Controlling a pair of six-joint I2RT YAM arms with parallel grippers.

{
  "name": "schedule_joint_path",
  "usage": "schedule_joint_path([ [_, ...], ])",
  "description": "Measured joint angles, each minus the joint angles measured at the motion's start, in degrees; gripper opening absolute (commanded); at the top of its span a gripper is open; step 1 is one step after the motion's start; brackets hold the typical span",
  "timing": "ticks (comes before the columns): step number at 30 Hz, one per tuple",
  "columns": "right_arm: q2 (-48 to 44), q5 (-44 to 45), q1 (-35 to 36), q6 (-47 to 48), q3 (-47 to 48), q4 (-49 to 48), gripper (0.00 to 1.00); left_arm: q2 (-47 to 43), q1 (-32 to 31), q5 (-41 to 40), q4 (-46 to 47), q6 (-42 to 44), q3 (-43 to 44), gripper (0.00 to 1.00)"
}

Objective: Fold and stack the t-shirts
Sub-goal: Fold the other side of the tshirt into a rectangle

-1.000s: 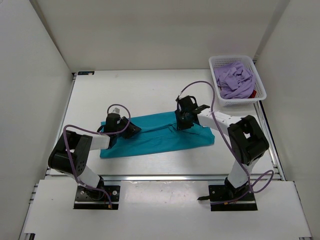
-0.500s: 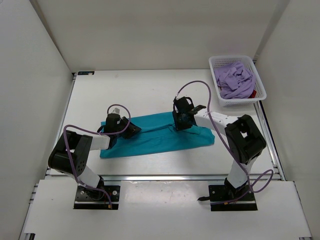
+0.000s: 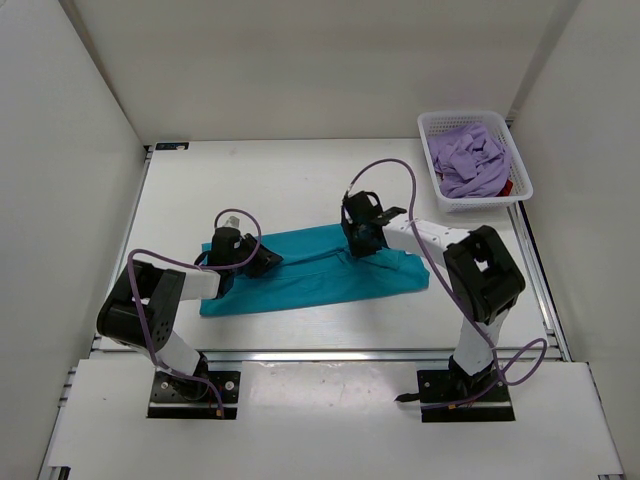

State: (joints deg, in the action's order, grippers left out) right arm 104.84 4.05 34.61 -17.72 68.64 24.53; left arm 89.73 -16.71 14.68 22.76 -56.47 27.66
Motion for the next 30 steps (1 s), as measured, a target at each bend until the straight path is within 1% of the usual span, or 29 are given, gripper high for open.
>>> schedule_joint_path([
  [4,-0.44,0.11,0.63,-0.04,0.17,2.21,0.00,0.00,-0.02,0.24,-0.02,-0.11,0.00,0.32],
  [9,-0.98,-0.50,1.25,0.04,2.47,7.65,0.00,-0.07,-0.02,0.42,-0.02,-0.17,0.00,0.32],
  [17,-1.07,-5.20,1.44,0.46,6.80,13.66,0.00,-0.55,-0.11,0.68,-0.07,-0.20,0.00,0.32],
  [21,-1.01,-7.96,1.44,1.03,8.87,15.98,0.04,-1.38,-0.07,0.87,-0.24,-0.17,0.00,0.33],
  [23,-0.87,-9.11,1.55,1.22,9.60,16.83,0.08,-1.77,0.02,1.03,-0.28,-0.17,0.00,0.32],
  [25,-0.63,-10.03,1.79,1.31,9.97,17.25,0.16,-2.10,0.07,1.05,-0.28,-0.17,0.00,0.32],
  [26,-0.39,-10.62,1.99,1.38,10.14,17.68,0.17,-2.16,0.09,1.11,-0.31,-0.20,0.00,0.32],
  [29,0.33,-12.20,2.51,1.44,10.21,18.23,0.28,-2.27,0.44,1.33,-0.39,-0.17,0.00,0.33],
  [30,0.48,-12.85,2.60,1.60,10.21,18.45,0.29,-2.40,0.52,1.44,-0.50,-0.17,0.00,0.33],
])
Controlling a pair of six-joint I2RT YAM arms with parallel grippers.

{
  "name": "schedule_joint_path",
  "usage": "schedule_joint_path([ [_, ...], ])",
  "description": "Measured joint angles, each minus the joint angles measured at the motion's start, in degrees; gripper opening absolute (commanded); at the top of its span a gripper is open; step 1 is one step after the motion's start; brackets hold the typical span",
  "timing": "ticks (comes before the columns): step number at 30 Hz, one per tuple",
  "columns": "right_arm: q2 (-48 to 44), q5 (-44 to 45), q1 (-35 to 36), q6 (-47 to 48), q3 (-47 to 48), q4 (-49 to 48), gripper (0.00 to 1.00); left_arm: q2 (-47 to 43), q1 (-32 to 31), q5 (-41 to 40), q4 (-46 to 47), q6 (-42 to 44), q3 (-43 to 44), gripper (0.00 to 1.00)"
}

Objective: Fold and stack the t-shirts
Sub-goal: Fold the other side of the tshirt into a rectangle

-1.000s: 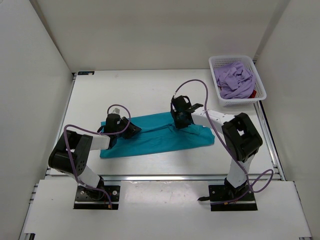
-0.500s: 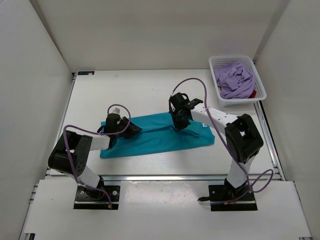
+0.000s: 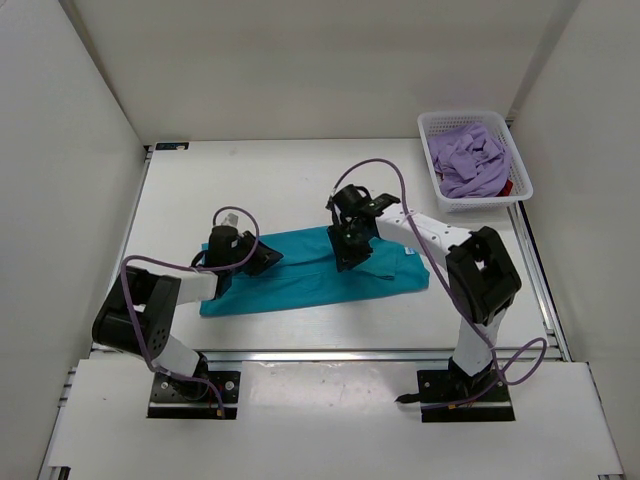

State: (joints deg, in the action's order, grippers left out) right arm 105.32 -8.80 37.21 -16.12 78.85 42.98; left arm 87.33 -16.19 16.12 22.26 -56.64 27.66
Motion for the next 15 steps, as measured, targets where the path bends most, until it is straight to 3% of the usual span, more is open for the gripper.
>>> schedule_joint_path([
  [2,0.04,-1.57,0.61,0.74,0.00,0.31,0.31,-0.59,0.28,0.04,-0.07,-0.02,-0.11,0.33],
  [5,-1.70,-3.48,-0.52,1.03,-1.81,-1.64,0.08,-1.29,0.74,0.15,-0.17,0.02,-0.11,0.33],
  [7,-4.85,-5.22,-3.02,0.59,-4.94,-4.07,0.00,-1.57,0.72,0.04,-0.15,0.00,-0.11,0.33],
  [12,-8.72,-6.86,-11.98,-2.12,-10.93,-12.94,0.00,0.04,-1.51,-0.22,-1.25,0.17,1.97,0.34],
  [15,-7.80,-6.29,-13.51,-4.28,-15.52,-19.28,0.01,2.69,-1.70,0.37,-0.76,0.22,4.22,0.32],
])
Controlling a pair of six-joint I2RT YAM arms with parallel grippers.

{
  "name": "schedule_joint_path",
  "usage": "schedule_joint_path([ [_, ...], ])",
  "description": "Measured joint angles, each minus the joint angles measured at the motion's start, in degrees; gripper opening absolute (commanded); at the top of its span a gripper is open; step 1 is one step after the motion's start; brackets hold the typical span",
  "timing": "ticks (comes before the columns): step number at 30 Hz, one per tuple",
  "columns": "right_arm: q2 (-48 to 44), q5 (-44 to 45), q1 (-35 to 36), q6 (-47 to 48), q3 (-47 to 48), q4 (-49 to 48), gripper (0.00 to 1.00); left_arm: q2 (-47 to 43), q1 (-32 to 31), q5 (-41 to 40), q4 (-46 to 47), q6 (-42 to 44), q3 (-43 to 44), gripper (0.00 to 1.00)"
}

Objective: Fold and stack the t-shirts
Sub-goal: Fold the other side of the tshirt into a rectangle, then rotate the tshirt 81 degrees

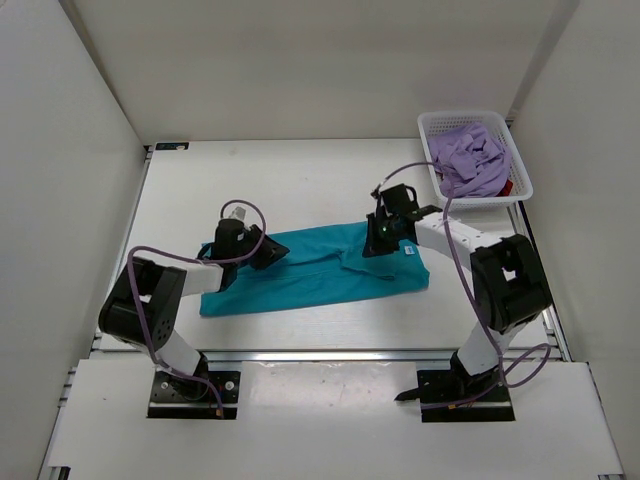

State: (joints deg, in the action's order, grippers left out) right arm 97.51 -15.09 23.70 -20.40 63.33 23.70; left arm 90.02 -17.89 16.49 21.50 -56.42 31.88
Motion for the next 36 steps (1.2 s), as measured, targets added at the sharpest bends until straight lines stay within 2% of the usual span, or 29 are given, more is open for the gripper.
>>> schedule_joint_path([
  [6,-2.95,1.57,-1.60,-4.33,-13.35,-7.85,0.00,3.04,6.82,2.51,3.21,-1.55,-4.02,0.32],
  [12,-7.98,5.05,-6.49,-5.75,-17.42,-8.13,0.00,3.23,11.23,6.38,8.44,-4.44,-8.20,0.31],
  [16,-9.77,4.96,-6.49,-5.88,-16.59,-7.67,0.13,1.92,11.58,6.36,7.54,-4.55,-8.61,0.32],
  [18,-9.75,4.87,-5.27,-5.73,-14.47,-7.04,0.12,-0.07,10.10,5.31,5.40,-4.04,-8.46,0.33],
  [23,-4.76,4.28,-2.58,-5.70,-6.75,-9.88,0.00,-7.13,2.99,2.99,0.24,-1.86,-4.98,0.34],
  [26,1.01,4.24,-3.10,-6.21,-4.63,-12.31,0.00,-10.14,0.50,2.36,-0.61,-0.33,-3.28,0.34],
  [30,7.52,3.67,-4.13,-7.17,-1.84,-10.84,0.00,-12.35,-0.85,2.36,-1.84,0.83,-3.32,0.35],
  [33,13.03,4.33,-4.59,-6.62,5.73,-8.59,0.00,-12.94,-1.25,2.51,-2.97,1.38,-3.34,0.35],
  [36,23.96,2.73,-5.40,-5.44,22.95,-1.79,0.00,-14.21,-1.27,2.67,-4.50,1.97,-3.34,0.35],
])
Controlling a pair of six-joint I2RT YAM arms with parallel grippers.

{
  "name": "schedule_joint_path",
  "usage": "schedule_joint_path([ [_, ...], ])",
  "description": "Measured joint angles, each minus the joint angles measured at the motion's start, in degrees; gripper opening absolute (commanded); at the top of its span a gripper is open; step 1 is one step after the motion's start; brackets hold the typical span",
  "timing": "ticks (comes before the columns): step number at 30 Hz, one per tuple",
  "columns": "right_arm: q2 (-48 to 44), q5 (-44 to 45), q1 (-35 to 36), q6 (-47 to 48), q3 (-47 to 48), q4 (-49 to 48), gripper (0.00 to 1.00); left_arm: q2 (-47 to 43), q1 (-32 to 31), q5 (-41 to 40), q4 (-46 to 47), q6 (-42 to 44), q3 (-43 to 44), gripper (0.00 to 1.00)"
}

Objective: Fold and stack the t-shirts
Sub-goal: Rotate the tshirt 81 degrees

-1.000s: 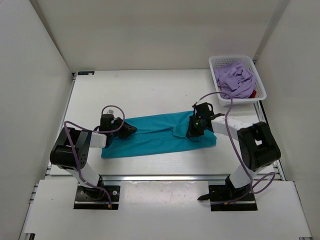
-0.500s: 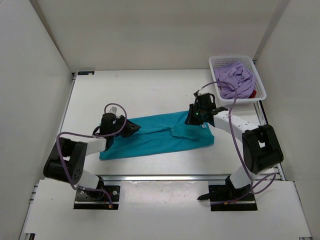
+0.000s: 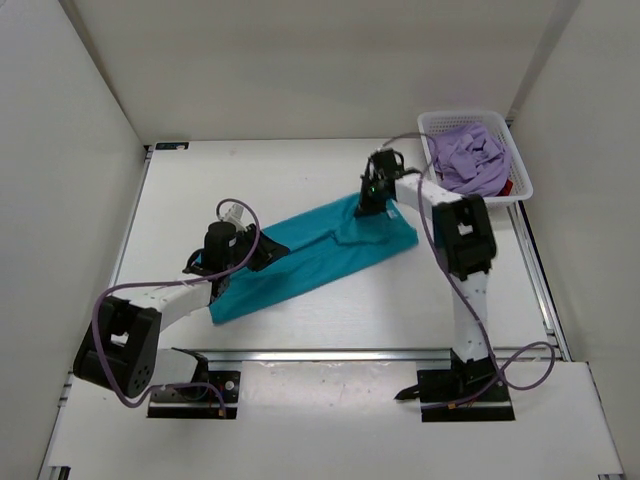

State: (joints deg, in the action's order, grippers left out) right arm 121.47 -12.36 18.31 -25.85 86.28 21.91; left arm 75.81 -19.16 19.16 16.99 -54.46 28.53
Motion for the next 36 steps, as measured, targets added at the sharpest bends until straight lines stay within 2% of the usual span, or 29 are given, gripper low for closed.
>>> schedule_joint_path([
  [5,30.71,-7.15,-2.08,1.38,50.71,12.20,0.00,-2.75,-0.02,-0.02,-3.43,1.53,0.02,0.34],
  [6,34.64,-8.92,-2.62,0.92,56.54,10.51,0.00,-3.23,-0.09,-0.13,-4.09,1.77,0.02,0.35],
  [8,34.56,-12.31,-3.67,-0.44,54.84,7.91,0.01,-4.20,-0.11,-0.33,-5.73,2.38,0.00,0.35],
  [10,33.64,-13.27,-4.42,-0.28,54.40,9.55,0.11,-5.35,-0.22,-0.81,-7.37,2.99,-0.17,0.36],
  [14,33.51,-14.14,-5.22,1.29,65.29,17.38,0.32,-8.02,-0.26,-1.86,-9.16,3.43,-1.95,0.35],
  [15,32.22,-14.38,-5.20,1.79,66.95,17.88,0.33,-8.26,-0.24,-1.95,-9.62,3.50,-2.05,0.36],
  [17,27.41,-14.16,-4.96,3.32,68.15,20.74,0.34,-8.44,-0.15,-2.14,-9.81,3.72,-2.25,0.36],
  [19,23.23,-12.90,-4.42,5.42,70.34,24.39,0.30,-8.96,0.04,-2.25,-10.14,3.98,-2.80,0.35],
  [21,18.62,-11.26,-3.19,7.65,71.06,27.76,0.17,-9.84,0.79,-2.19,-10.62,4.35,-3.45,0.36],
  [23,13.16,-9.75,-1.31,9.35,68.24,30.42,0.11,-10.93,1.90,-1.95,-11.32,4.92,-3.91,0.37],
  [24,10.45,-8.94,-0.11,9.99,65.99,31.63,0.11,-11.61,2.62,-1.79,-11.72,5.20,-4.07,0.37],
  [27,0.96,-5.01,4.09,11.74,53.53,32.89,0.08,-13.27,3.89,-1.55,-12.26,5.97,-4.33,0.36],
  [29,-7.28,-2.78,7.06,11.65,38.95,29.40,0.11,-13.77,3.34,-1.46,-12.13,6.47,-4.33,0.36],
  [33,-32.33,-1.53,12.33,6.23,-6.23,10.60,0.22,-13.79,0.33,-0.35,-12.09,7.43,-4.33,0.36],
  [36,-41.29,-1.25,16.09,-0.33,-26.82,-1.11,0.30,-15.23,1.66,0.66,-12.59,7.80,-4.33,0.36],
])
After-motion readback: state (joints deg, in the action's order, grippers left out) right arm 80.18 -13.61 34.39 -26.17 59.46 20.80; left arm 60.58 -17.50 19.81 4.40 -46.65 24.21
